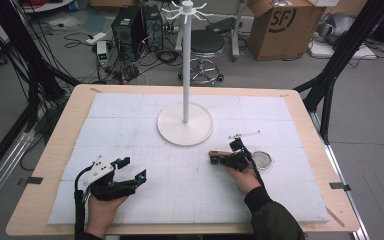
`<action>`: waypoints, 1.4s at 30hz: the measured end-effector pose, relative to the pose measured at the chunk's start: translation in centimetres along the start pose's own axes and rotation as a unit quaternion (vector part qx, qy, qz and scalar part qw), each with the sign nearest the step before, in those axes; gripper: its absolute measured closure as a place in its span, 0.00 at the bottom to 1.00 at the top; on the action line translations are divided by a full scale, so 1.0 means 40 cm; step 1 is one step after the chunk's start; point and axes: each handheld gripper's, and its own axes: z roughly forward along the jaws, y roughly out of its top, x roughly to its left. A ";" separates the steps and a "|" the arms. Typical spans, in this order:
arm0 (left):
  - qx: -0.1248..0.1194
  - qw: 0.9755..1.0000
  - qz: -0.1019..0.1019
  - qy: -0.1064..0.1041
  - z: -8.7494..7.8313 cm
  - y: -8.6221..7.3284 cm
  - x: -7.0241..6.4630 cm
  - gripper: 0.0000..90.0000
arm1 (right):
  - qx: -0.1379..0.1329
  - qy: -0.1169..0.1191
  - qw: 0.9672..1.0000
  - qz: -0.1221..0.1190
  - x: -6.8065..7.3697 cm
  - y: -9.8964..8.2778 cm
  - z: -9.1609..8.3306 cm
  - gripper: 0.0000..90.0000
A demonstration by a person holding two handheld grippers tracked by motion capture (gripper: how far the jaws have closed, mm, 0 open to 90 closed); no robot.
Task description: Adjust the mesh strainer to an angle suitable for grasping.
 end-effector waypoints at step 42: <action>-0.007 1.000 -0.001 -0.003 0.001 0.005 0.023 0.25 | -0.038 -0.031 0.998 0.031 -0.040 0.055 0.008 0.90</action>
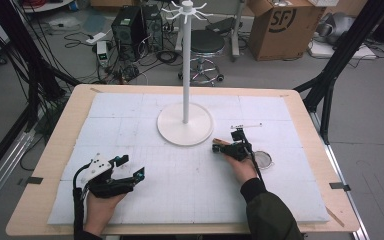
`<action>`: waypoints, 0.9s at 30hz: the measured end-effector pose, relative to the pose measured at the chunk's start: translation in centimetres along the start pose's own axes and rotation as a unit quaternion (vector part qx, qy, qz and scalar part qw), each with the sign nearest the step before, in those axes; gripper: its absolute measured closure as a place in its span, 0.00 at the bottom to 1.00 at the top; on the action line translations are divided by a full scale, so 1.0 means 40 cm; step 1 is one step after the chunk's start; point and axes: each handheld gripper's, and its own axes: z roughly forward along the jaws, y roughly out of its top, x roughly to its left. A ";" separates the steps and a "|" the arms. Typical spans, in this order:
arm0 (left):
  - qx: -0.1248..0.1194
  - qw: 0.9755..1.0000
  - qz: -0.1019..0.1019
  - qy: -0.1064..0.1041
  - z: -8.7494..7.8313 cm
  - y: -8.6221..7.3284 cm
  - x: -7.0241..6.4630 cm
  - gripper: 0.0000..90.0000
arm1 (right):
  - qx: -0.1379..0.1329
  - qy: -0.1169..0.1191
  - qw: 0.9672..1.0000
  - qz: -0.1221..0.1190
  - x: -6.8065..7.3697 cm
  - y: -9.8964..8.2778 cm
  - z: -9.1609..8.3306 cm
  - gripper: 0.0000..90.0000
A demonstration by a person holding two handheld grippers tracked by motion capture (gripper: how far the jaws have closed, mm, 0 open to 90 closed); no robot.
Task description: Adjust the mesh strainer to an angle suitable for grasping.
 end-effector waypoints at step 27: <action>-0.003 1.000 -0.013 0.001 -0.006 -0.002 0.015 0.25 | -0.044 -0.025 0.998 -0.021 -0.044 -0.013 -0.216 0.45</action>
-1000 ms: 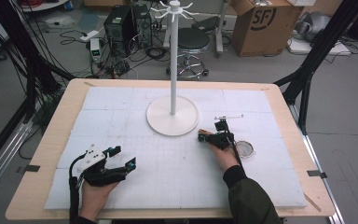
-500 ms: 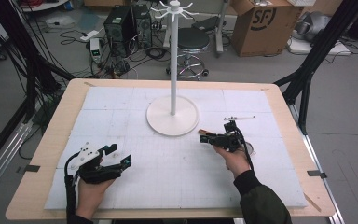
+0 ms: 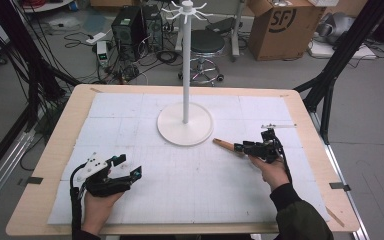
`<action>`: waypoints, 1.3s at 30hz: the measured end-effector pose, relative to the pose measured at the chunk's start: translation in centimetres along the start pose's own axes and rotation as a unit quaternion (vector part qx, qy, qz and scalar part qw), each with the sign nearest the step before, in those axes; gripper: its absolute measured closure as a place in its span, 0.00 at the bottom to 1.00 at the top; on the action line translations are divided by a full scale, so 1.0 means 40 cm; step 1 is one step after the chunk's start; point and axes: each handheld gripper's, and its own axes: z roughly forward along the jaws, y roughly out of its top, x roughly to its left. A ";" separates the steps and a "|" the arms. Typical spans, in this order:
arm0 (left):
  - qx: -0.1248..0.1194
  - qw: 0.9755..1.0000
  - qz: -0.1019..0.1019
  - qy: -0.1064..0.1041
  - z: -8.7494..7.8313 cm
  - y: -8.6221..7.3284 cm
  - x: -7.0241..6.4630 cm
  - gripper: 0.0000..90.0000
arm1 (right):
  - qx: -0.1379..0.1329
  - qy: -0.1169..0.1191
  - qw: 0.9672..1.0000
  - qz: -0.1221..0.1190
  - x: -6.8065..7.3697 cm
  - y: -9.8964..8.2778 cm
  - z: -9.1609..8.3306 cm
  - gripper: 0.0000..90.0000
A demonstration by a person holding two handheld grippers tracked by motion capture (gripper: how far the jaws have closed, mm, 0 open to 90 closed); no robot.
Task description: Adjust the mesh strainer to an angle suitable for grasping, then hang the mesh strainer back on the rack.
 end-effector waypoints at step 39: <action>-0.003 1.000 -0.014 0.014 -0.029 -0.011 0.003 0.25 | 0.118 -0.075 0.984 -0.112 -0.034 -0.001 0.072 0.57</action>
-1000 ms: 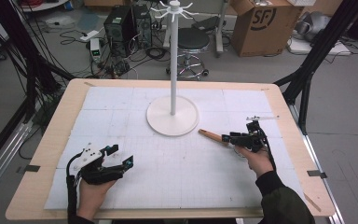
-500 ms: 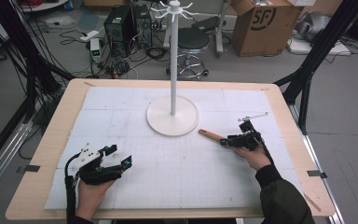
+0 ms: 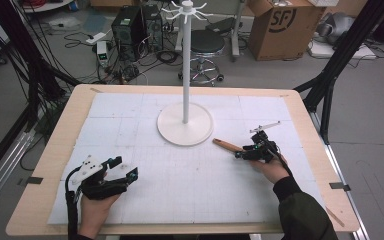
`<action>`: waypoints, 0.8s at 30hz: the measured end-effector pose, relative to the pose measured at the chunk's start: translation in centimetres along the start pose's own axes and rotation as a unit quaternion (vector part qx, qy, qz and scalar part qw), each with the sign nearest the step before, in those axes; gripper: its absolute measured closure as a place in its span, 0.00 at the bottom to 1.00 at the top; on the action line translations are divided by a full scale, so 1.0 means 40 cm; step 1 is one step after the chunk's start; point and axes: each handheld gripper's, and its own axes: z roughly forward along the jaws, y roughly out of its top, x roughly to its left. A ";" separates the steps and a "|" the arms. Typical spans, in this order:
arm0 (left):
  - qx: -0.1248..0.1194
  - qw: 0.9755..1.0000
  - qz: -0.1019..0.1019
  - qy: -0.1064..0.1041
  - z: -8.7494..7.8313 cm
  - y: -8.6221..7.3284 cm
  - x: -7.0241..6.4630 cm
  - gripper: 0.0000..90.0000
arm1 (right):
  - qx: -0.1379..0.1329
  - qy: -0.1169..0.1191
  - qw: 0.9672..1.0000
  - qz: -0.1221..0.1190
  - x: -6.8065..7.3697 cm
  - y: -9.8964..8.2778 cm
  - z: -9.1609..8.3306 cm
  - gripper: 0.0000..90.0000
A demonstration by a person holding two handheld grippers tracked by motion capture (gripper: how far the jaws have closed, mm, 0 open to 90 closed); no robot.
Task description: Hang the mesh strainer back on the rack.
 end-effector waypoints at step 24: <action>0.001 1.000 0.009 -0.006 0.004 0.003 -0.019 0.25 | 0.060 -0.058 0.991 -0.105 0.051 0.034 0.015 0.68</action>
